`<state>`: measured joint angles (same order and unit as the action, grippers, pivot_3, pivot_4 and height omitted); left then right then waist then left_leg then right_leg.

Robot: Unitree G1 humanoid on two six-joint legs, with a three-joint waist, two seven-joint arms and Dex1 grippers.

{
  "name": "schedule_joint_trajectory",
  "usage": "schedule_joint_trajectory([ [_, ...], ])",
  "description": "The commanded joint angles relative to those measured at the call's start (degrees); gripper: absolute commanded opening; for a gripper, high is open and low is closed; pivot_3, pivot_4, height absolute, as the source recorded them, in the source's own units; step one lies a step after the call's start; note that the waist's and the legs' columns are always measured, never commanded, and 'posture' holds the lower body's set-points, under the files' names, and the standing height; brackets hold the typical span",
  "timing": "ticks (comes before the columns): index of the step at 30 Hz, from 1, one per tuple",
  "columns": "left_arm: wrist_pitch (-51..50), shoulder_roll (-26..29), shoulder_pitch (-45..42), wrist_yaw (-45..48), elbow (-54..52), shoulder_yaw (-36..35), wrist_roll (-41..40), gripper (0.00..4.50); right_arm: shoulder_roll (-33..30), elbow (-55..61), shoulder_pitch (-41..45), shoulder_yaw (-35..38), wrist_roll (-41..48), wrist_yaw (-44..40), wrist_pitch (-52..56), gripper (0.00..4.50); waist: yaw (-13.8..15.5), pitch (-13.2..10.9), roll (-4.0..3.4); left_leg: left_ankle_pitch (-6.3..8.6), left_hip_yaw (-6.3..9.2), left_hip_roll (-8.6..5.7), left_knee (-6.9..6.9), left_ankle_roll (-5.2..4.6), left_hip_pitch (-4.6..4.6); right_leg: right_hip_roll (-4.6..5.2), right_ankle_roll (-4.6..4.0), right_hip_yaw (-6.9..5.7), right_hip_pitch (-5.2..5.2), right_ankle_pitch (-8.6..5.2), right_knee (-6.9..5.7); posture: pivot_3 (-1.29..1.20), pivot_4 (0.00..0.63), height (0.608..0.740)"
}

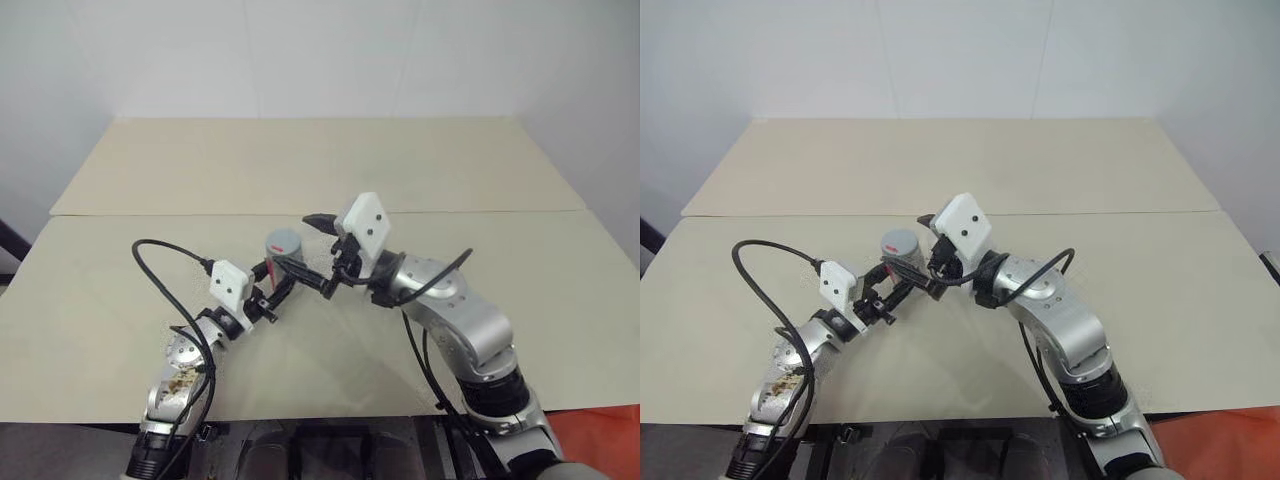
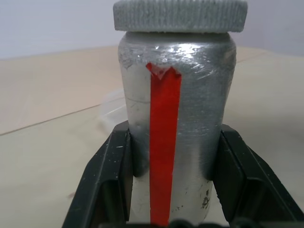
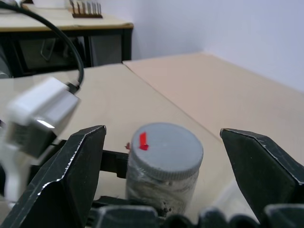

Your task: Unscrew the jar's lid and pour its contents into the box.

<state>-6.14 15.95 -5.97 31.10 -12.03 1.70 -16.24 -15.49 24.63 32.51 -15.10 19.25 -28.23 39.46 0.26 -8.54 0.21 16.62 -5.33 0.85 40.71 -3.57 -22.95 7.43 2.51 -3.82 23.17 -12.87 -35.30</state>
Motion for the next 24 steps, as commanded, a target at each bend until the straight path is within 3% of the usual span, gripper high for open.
schedule_joint_trajectory([
  [1,1.05,-0.77,-0.51,0.51,-2.66,0.76,-0.92,1.95,0.18,-0.36,1.6,0.65,-0.51,0.0,-0.26,4.5,-0.17,0.0,0.0,-0.01,0.0,0.0,0.0,0.01,0.0,-0.01,0.0,0.0,0.0,0.0,0.0,0.0,0.15,0.74],
  [13,0.52,-1.06,-0.11,0.59,-3.16,0.99,-1.06,1.95,1.07,-2.95,1.86,-0.16,-2.24,-1.14,-2.81,4.5,-0.73,0.0,0.0,-0.01,0.01,0.01,-0.01,0.01,-0.01,-0.02,0.0,0.01,0.0,0.0,0.0,0.0,0.15,0.74],
  [17,0.83,-0.53,0.0,0.85,-3.0,0.98,-0.67,1.95,1.84,-3.49,1.69,-0.18,-2.89,-1.5,-4.27,3.64,-0.92,0.0,0.0,-0.01,0.01,0.01,-0.01,0.01,-0.01,-0.02,0.0,0.01,0.01,0.0,0.0,0.0,0.15,0.74],
  [19,0.9,-0.21,0.04,1.1,-2.86,0.98,-0.66,1.95,2.21,-3.59,1.61,-0.04,-3.06,-1.53,-4.86,2.94,-0.94,0.0,0.0,-0.01,0.01,0.02,-0.01,0.01,-0.01,-0.02,0.0,0.02,0.01,0.0,0.0,0.0,0.15,0.74],
  [24,1.29,0.47,0.01,1.82,-2.24,1.52,-0.42,1.95,2.03,-3.19,1.48,-0.43,-3.67,-1.83,-5.21,2.81,-0.93,0.0,0.0,-0.01,0.02,0.02,-0.01,0.01,-0.01,-0.02,0.0,0.02,0.01,0.0,0.0,0.0,0.15,0.74],
])
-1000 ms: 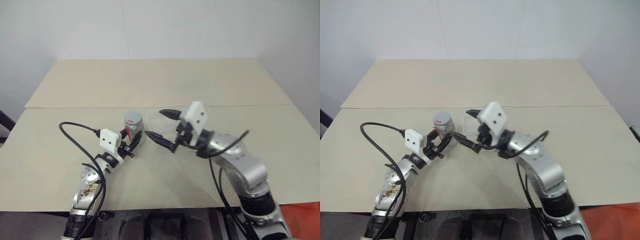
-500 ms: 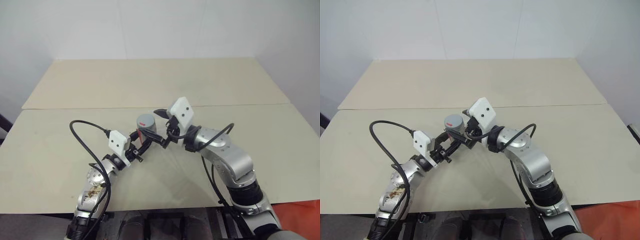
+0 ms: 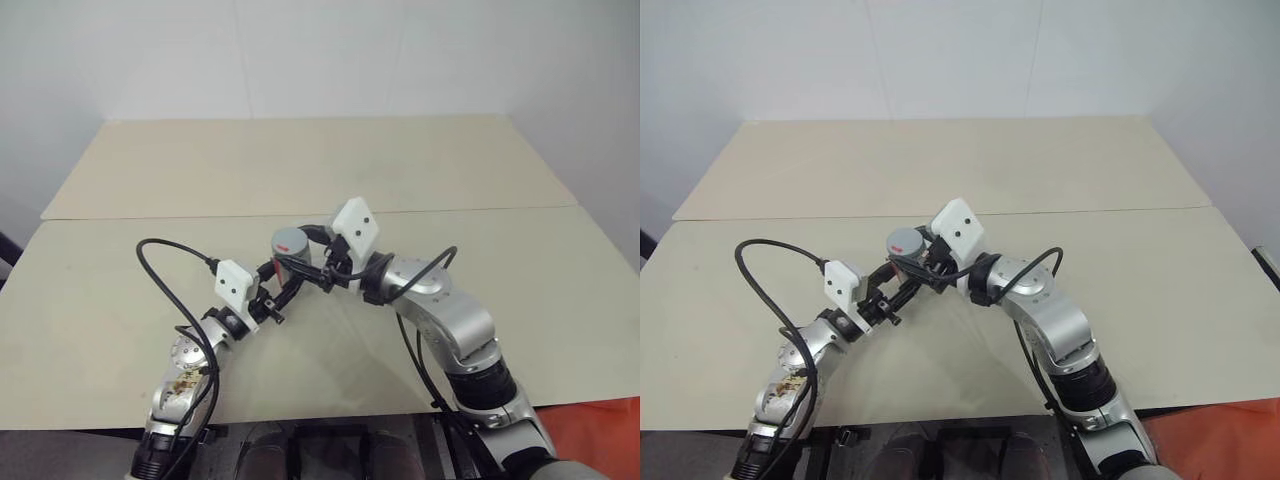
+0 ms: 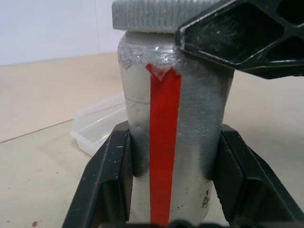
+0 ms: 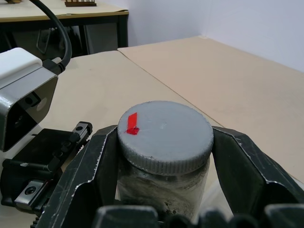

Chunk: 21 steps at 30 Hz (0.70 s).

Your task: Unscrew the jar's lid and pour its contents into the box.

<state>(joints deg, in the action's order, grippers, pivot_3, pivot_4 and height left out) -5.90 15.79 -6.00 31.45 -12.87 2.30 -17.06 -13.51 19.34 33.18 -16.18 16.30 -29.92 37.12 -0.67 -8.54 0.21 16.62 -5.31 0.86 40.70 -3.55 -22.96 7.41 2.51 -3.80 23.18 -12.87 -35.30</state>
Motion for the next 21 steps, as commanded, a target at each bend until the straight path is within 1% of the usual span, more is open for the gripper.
schedule_joint_trajectory([
  [1,1.17,0.66,0.08,1.59,-1.25,1.13,0.47,1.95,-0.12,2.31,0.74,0.5,-0.87,-0.24,-2.84,2.81,-0.02,0.0,0.0,0.0,0.0,0.0,0.0,0.0,0.0,0.0,0.0,0.0,0.0,0.0,0.0,0.0,0.15,0.74],
  [5,2.13,1.16,0.31,2.83,-0.89,1.95,0.53,1.95,-0.94,3.04,0.26,0.32,-0.31,-1.79,-2.98,2.81,0.0,0.0,0.0,0.0,0.0,0.0,-0.01,0.0,0.0,0.0,0.0,0.0,0.01,0.0,0.0,0.0,0.15,0.74],
  [8,2.03,2.65,0.78,6.01,-2.19,2.32,-1.35,1.95,-2.35,3.02,0.06,0.99,2.08,-5.88,-3.54,2.81,-0.01,0.0,0.0,0.0,-0.01,0.0,-0.01,0.0,0.0,0.0,0.0,0.0,0.01,0.0,0.01,0.0,0.15,0.74],
  [15,-0.3,8.92,0.53,16.16,-5.61,2.96,-7.37,1.95,-8.95,-1.5,1.64,1.16,7.93,-23.48,-8.3,2.81,-0.04,-0.01,-0.02,0.01,0.01,0.03,-0.02,-0.02,0.01,0.0,0.0,0.0,0.0,0.0,0.17,0.0,0.15,0.74],
  [21,-1.46,10.85,-1.0,21.56,-6.65,3.97,-10.16,1.95,-12.1,-11.32,7.23,0.85,10.18,-39.21,-12.65,2.81,-0.08,-0.02,-0.03,0.03,-0.01,0.03,-0.01,-0.06,0.03,0.0,0.0,0.05,0.01,0.0,0.19,0.0,0.15,0.74],
])
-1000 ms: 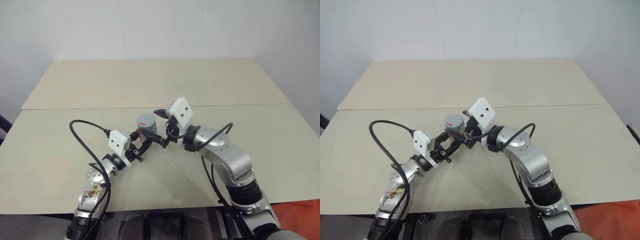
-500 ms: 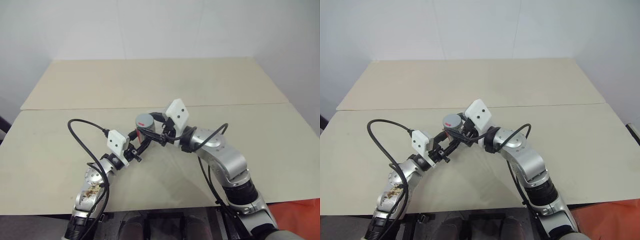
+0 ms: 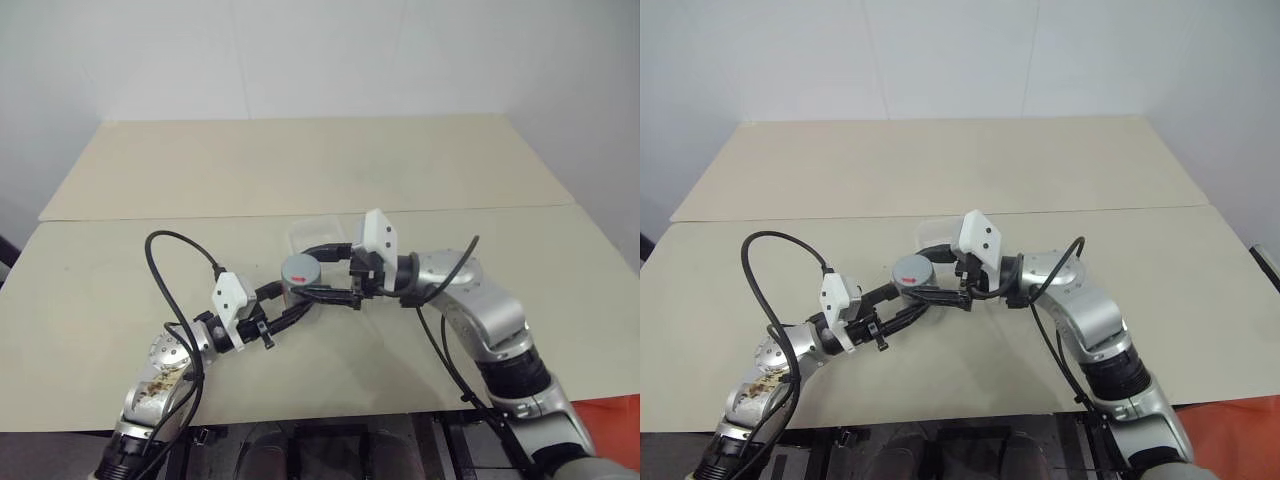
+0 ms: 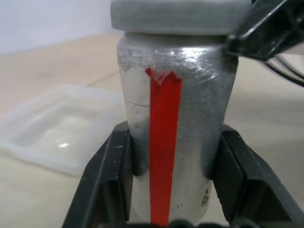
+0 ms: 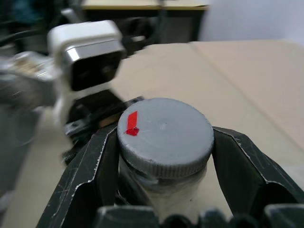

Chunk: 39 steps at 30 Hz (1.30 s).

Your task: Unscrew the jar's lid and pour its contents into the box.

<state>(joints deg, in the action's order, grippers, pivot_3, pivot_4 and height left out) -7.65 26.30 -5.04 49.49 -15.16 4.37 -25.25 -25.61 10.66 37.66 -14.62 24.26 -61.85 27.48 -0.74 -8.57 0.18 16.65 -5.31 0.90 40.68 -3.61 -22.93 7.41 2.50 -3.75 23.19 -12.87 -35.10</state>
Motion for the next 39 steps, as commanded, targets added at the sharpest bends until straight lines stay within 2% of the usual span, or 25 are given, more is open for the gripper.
schedule_joint_trajectory([
  [1,0.19,0.43,-2.21,4.19,-4.43,2.17,-2.12,1.95,-0.35,-4.79,4.02,-0.85,2.17,-10.01,-3.93,2.81,0.0,0.0,0.0,0.0,0.01,0.0,0.0,0.0,0.0,0.0,0.0,-0.01,0.0,0.0,0.0,0.0,0.15,0.74],
  [6,0.05,0.06,-3.43,5.68,-3.69,3.52,-1.83,1.95,-0.28,-17.28,11.24,-2.72,-0.88,-20.08,-8.46,2.81,0.0,-0.01,0.0,0.0,0.01,0.0,-0.01,-0.01,-0.01,0.0,0.0,-0.01,-0.01,0.0,-0.01,0.0,0.15,0.74],
  [10,0.49,-0.69,-3.62,4.67,-3.15,3.64,-0.78,1.95,0.34,-21.49,13.34,-2.09,-1.83,-22.69,-10.53,2.81,0.07,-0.01,-0.01,0.0,0.01,0.0,-0.02,0.0,-0.02,0.0,0.0,-0.03,-0.01,0.0,-0.09,0.0,0.15,0.74],
  [12,0.77,-1.0,-3.44,4.07,-3.04,3.43,-0.18,1.95,0.4,-22.08,13.71,-1.58,-1.67,-23.23,-10.17,3.52,0.13,-0.01,-0.01,0.0,0.01,-0.01,-0.01,0.0,-0.06,0.0,0.0,-0.04,-0.01,0.0,-0.09,0.0,0.15,0.74],
  [15,0.74,-1.39,-3.46,3.41,-2.77,2.81,0.23,1.95,-0.5,-20.76,12.96,-0.02,-0.78,-23.77,-10.16,4.34,0.18,-0.01,-0.01,0.0,0.01,-0.02,-0.01,0.0,-0.09,0.02,0.0,-0.05,0.0,0.0,-0.08,0.0,0.15,0.74],
  [17,0.72,-1.51,-3.48,3.25,-2.6,2.48,0.37,1.95,-1.08,-19.05,11.83,1.5,-0.65,-21.91,-10.23,4.43,0.17,-0.01,-0.01,0.0,0.01,-0.01,-0.01,0.01,-0.11,0.02,0.0,-0.06,0.02,0.0,-0.09,0.0,0.15,0.74],
  [20,0.47,-2.02,-3.43,1.72,-2.31,1.83,0.56,1.95,-2.89,-13.27,8.25,4.48,-1.17,-15.9,-8.86,4.43,0.19,-0.01,-0.01,-0.01,0.03,0.0,-0.01,0.02,-0.11,0.02,0.0,-0.07,0.03,0.0,-0.09,0.0,0.15,0.74],
  [28,1.09,-3.82,-4.15,-3.21,-0.42,1.47,3.49,1.95,-5.7,10.7,-4.54,13.22,6.35,0.22,3.85,4.43,0.98,-0.01,-0.01,-0.01,0.05,0.0,-0.02,0.04,-0.17,0.05,0.01,-0.09,0.05,0.01,-0.05,0.0,0.15,0.74],
  [32,2.61,-5.47,-5.21,-5.73,1.25,1.5,6.24,1.95,0.3,19.97,-7.66,13.01,5.01,17.17,11.86,4.43,0.73,-0.01,-0.01,-0.03,0.02,0.01,-0.01,0.07,-0.1,0.05,0.0,-0.03,0.07,0.01,-0.02,0.0,0.15,0.74],
  [36,3.74,-6.92,-5.92,-7.0,2.06,1.14,6.89,1.95,7.88,26.54,-11.24,8.45,-1.97,32.39,13.63,4.5,0.81,-0.01,-0.02,-0.06,0.03,0.0,0.0,0.12,-0.08,0.05,-0.01,-0.01,0.07,0.01,-0.02,0.0,0.15,0.74],
  [39,3.79,-7.39,-6.06,-7.69,2.11,1.06,7.34,1.95,9.82,29.16,-12.22,4.81,-5.67,38.33,15.67,4.5,0.9,-0.01,-0.02,-0.06,0.04,-0.03,0.0,0.12,-0.14,0.05,-0.01,-0.02,0.1,0.01,-0.11,0.0,0.15,0.74],
])
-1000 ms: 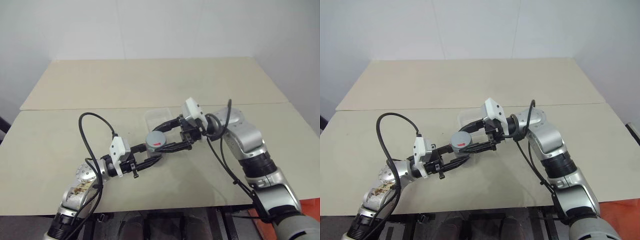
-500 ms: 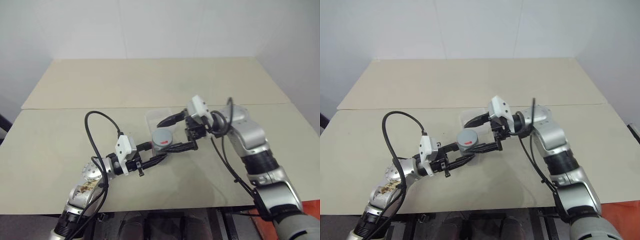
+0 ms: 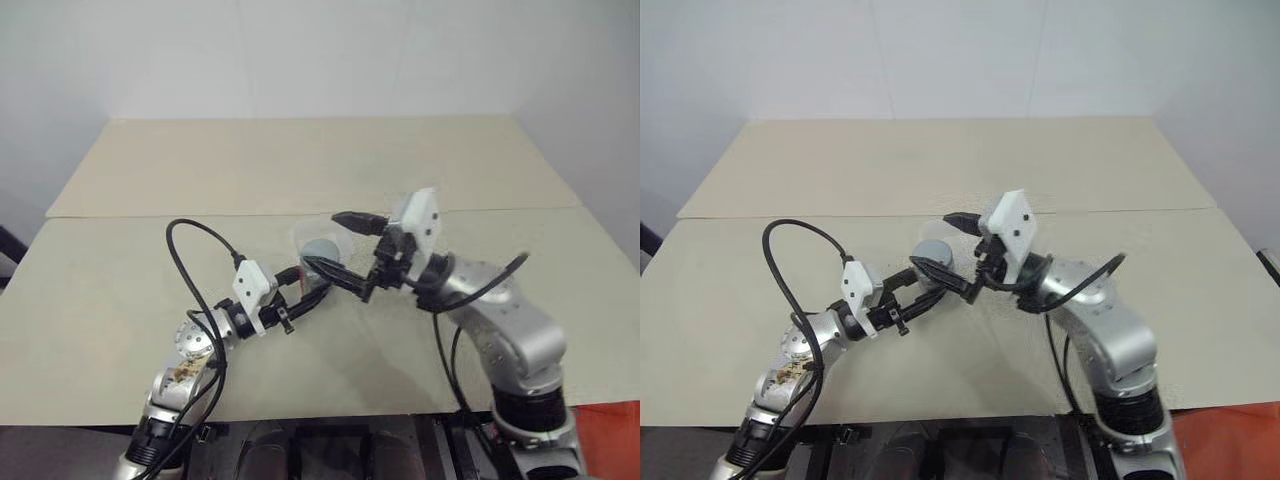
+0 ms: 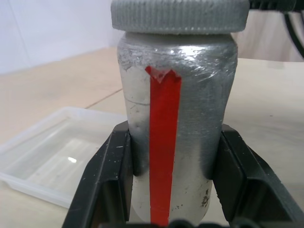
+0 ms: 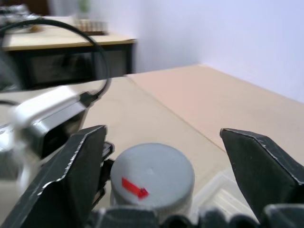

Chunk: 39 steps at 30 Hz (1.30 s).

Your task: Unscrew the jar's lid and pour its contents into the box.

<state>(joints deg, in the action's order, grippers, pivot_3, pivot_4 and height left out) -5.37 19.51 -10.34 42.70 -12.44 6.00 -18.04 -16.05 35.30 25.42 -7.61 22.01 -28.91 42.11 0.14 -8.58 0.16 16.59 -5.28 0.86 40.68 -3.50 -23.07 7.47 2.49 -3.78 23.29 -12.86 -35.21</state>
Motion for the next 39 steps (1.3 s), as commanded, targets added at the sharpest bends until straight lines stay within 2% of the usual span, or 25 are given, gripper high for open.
schedule_joint_trajectory([
  [1,1.51,-0.63,-0.77,-0.98,-0.61,-0.55,0.2,1.95,0.51,5.02,-0.16,-2.9,-3.7,6.19,1.42,4.5,0.04,0.0,0.0,0.0,0.0,-0.02,0.0,0.0,-0.02,0.0,0.0,0.0,0.01,0.0,-0.01,0.0,0.15,0.74],
  [7,2.29,-1.01,-0.89,-1.85,0.08,-0.22,1.29,1.95,2.83,4.95,-0.95,-5.63,-7.27,12.0,1.72,4.5,-0.18,0.0,0.0,-0.01,-0.01,-0.02,-0.01,0.0,-0.01,-0.06,0.01,-0.05,-0.01,0.0,0.02,0.0,0.15,0.74],
  [27,3.32,-1.24,-0.45,-1.49,0.25,-0.17,1.83,1.95,2.82,3.86,-0.68,-5.56,-4.38,9.76,3.6,4.5,-0.42,0.0,0.0,-0.01,0.01,-0.01,-0.01,-0.01,0.0,-0.07,0.01,-0.05,-0.02,-0.01,0.06,0.0,0.15,0.74],
  [30,3.29,-1.17,-0.36,-1.33,0.13,-0.15,1.78,1.95,2.83,3.79,-1.04,-5.72,-4.35,9.84,3.47,3.92,-0.42,0.0,0.0,-0.01,0.01,-0.01,-0.01,-0.01,0.0,-0.07,0.01,-0.05,-0.02,-0.01,0.05,0.0,0.15,0.74],
  [33,3.19,-1.04,-0.41,-1.08,0.14,-0.22,1.6,1.95,2.93,3.59,-1.31,-5.82,-4.49,10.06,3.37,2.95,-0.45,0.0,0.0,-0.01,0.01,-0.01,-0.01,-0.01,0.0,-0.07,0.01,-0.05,-0.02,-0.01,0.06,0.0,0.15,0.74],
  [34,3.16,-0.94,-0.42,-0.96,0.16,-0.25,1.55,1.95,2.77,3.49,-1.4,-5.92,-4.67,10.04,3.31,2.78,-0.45,0.0,0.0,-0.01,0.01,-0.01,-0.01,-0.01,0.0,-0.07,0.01,-0.05,-0.02,-0.01,0.05,0.0,0.15,0.74],
  [39,1.68,0.09,-0.35,0.91,-0.55,-0.09,0.07,1.95,2.46,3.27,-1.36,-5.31,-3.61,9.08,3.91,2.78,-0.51,0.0,0.0,-0.01,0.01,0.0,-0.01,-0.01,0.0,-0.07,0.01,-0.05,-0.02,-0.01,0.05,0.0,0.15,0.74],
])
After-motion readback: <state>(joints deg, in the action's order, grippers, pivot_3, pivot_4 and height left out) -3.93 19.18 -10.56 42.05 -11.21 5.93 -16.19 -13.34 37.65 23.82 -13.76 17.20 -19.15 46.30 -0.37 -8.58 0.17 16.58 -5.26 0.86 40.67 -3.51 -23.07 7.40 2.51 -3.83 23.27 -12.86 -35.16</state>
